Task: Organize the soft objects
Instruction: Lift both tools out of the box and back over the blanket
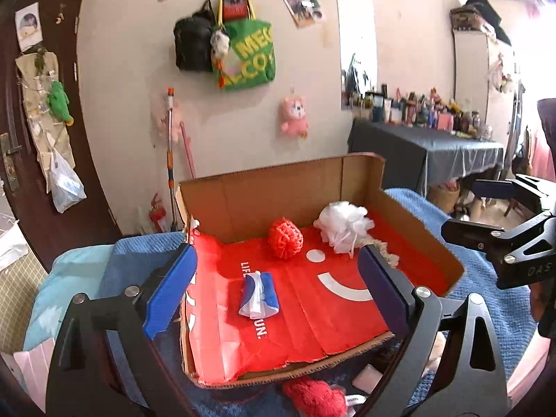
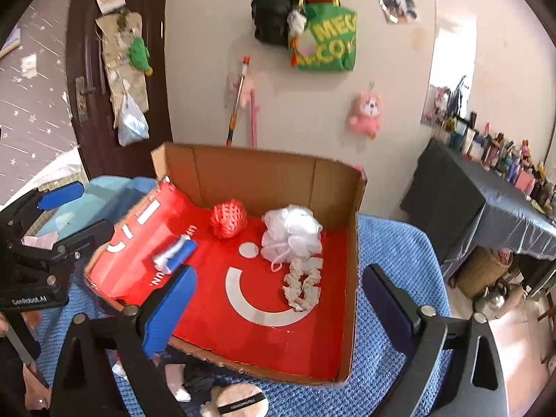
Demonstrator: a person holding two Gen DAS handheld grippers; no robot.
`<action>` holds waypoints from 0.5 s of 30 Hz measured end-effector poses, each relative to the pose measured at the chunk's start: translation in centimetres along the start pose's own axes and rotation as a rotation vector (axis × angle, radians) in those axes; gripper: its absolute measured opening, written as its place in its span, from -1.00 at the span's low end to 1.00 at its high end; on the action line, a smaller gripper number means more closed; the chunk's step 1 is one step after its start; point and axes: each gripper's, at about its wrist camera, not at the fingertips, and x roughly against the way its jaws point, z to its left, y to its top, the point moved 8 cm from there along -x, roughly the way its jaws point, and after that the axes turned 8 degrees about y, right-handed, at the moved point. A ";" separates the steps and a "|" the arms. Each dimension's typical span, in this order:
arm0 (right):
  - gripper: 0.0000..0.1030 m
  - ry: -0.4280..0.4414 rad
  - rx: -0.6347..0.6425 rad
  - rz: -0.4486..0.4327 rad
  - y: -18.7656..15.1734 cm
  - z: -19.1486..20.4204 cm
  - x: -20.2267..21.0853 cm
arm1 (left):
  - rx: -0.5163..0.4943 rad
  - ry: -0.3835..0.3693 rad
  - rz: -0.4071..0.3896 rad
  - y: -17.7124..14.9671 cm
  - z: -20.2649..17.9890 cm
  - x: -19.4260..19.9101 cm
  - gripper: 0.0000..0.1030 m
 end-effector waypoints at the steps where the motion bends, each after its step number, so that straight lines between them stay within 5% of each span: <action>1: 0.96 0.002 0.001 -0.017 -0.1 0.2 0.6 | 0.000 0.000 -0.008 -0.1 0.0 0.4 0.85; 15: 1.00 0.014 0.045 -0.184 -3.6 4.7 6.6 | 0.025 0.057 -0.205 -3.2 -0.2 8.5 0.95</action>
